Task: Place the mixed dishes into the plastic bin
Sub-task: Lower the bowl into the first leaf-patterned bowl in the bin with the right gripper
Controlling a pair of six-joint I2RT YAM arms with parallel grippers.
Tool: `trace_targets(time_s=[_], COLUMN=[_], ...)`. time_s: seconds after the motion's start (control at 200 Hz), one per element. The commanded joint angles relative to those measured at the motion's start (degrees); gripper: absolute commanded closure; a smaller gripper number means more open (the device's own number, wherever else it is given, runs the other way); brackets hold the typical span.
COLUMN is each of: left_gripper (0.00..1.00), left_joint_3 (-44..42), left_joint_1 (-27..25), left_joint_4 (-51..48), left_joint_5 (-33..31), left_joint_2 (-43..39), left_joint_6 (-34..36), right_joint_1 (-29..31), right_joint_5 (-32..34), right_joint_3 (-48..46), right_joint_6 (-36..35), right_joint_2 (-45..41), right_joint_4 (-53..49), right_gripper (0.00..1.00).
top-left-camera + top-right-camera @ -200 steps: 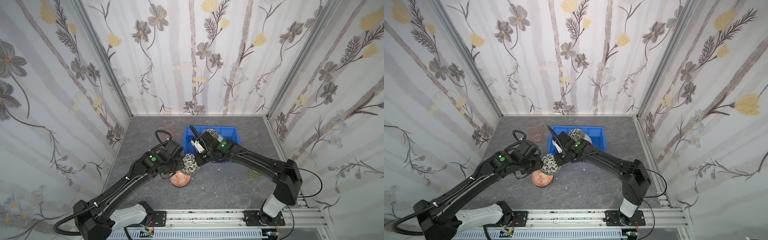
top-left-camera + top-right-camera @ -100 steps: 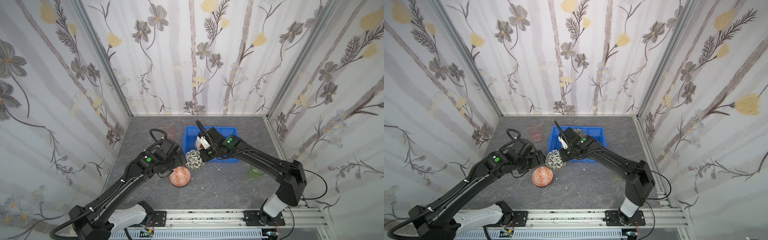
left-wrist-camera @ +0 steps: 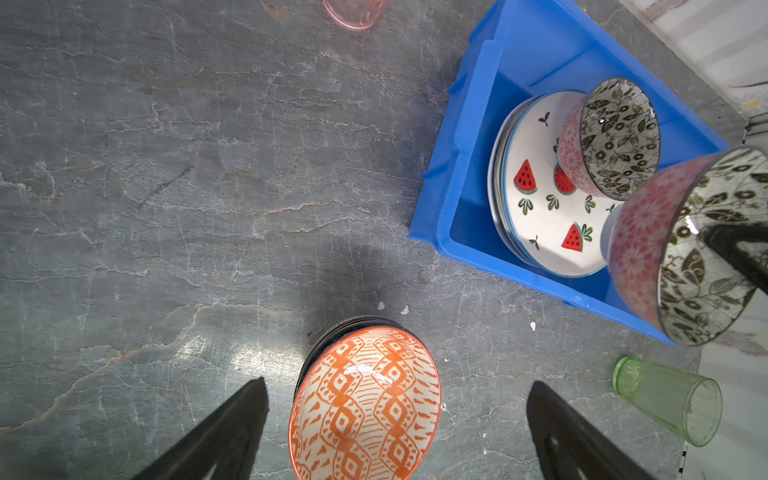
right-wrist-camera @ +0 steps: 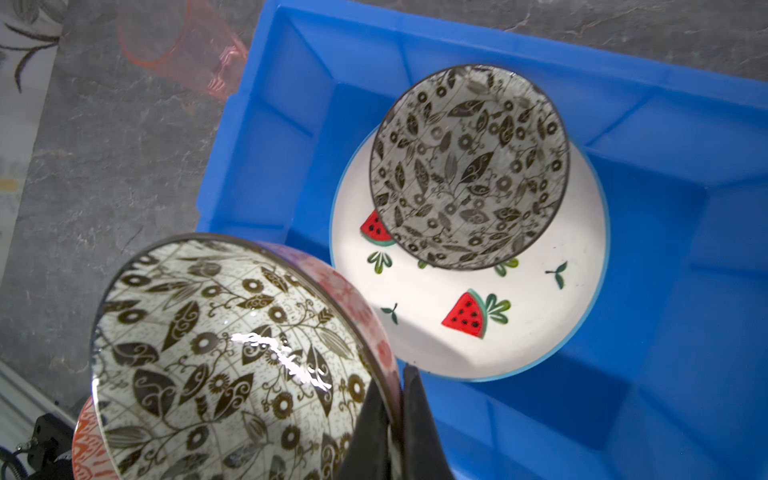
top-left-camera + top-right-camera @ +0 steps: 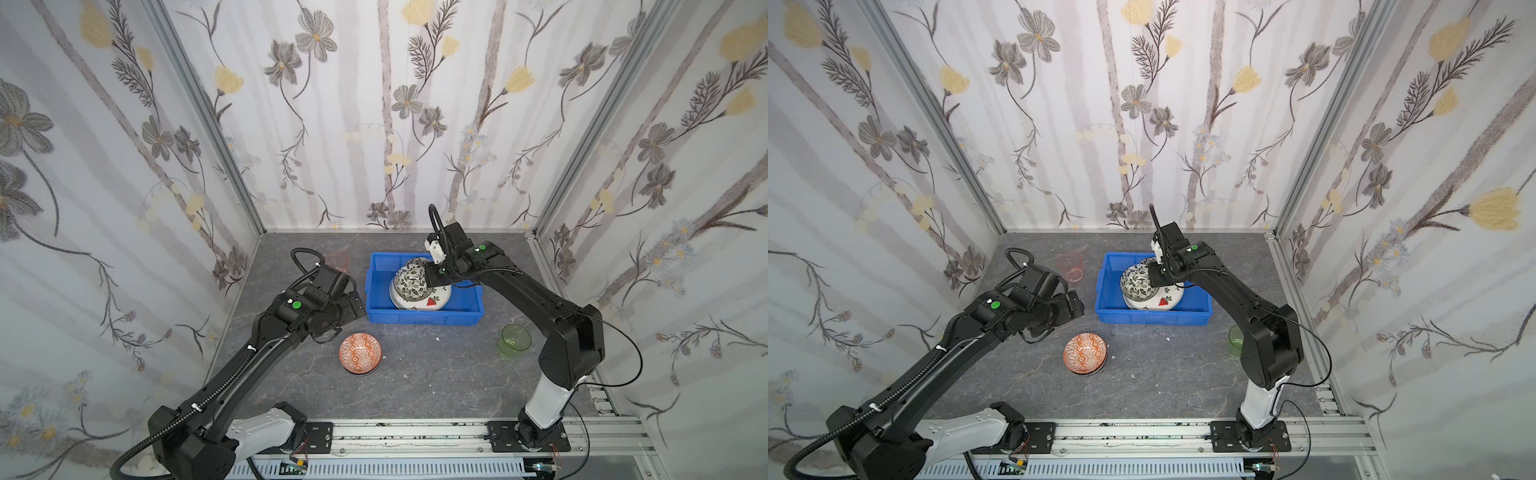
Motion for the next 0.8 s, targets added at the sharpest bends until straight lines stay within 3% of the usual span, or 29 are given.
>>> trace_targets(time_s=[0.0, 0.794], left_gripper=[0.0, 0.0], left_joint_3=[0.77, 1.66], left_joint_1=[0.69, 4.81], left_joint_4=[0.15, 0.97], left_joint_5=[-0.33, 1.14], left_joint_2=[0.54, 4.42], left_joint_6=[2.33, 6.38], right_joint_1=[-1.86, -8.07], right_joint_5=[-2.13, -2.14], right_joint_3=[2.62, 15.63], right_joint_6=[-0.85, -1.11], right_joint_2=[2.18, 16.98], right_joint_4=[1.68, 1.46], right_gripper=[1.0, 1.0])
